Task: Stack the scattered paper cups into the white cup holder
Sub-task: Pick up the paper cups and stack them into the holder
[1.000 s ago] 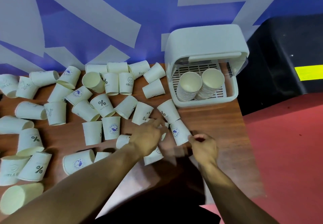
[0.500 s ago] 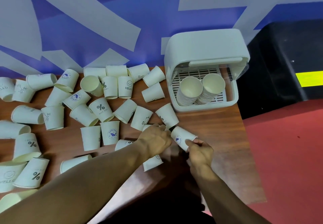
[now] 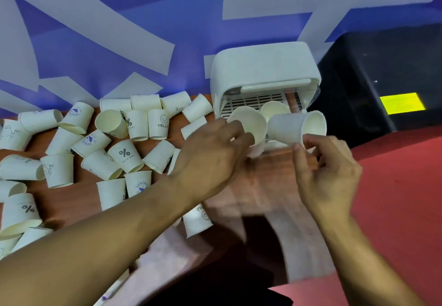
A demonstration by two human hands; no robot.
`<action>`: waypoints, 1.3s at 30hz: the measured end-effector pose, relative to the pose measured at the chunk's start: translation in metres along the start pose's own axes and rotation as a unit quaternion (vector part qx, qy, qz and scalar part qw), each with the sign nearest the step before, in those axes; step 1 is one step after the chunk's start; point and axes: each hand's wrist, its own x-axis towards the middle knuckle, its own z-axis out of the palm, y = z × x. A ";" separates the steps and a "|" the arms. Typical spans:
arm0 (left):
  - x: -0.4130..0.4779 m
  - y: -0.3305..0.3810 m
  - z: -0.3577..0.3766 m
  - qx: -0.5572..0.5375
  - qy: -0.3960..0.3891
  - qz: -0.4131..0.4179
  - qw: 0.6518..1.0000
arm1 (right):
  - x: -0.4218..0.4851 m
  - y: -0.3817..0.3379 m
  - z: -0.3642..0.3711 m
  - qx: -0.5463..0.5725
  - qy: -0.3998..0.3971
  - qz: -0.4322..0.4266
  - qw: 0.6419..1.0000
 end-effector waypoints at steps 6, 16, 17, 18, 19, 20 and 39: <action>0.034 -0.001 0.002 0.015 0.077 -0.065 0.995 | 0.043 0.019 0.015 -0.036 0.009 -0.095 0.995; 0.035 -0.018 0.041 0.082 0.000 -0.068 0.994 | 0.055 0.036 0.042 -0.095 -0.105 -0.114 0.983; 0.035 -0.020 0.044 0.088 -0.014 -0.065 0.994 | 0.056 0.038 0.045 -0.095 -0.120 -0.115 0.981; 0.035 -0.021 0.048 0.091 -0.022 -0.061 0.994 | 0.057 0.040 0.048 -0.097 -0.134 -0.115 0.979; 0.035 -0.023 0.051 0.090 -0.026 -0.059 0.994 | 0.058 0.042 0.052 -0.102 -0.148 -0.111 0.977; 0.036 -0.024 0.054 0.086 -0.028 -0.057 0.994 | 0.059 0.044 0.056 -0.111 -0.160 -0.105 0.975; 0.029 -0.048 0.099 -0.001 -0.114 -0.080 0.990 | 0.057 0.042 0.087 -0.121 -0.238 -0.031 0.963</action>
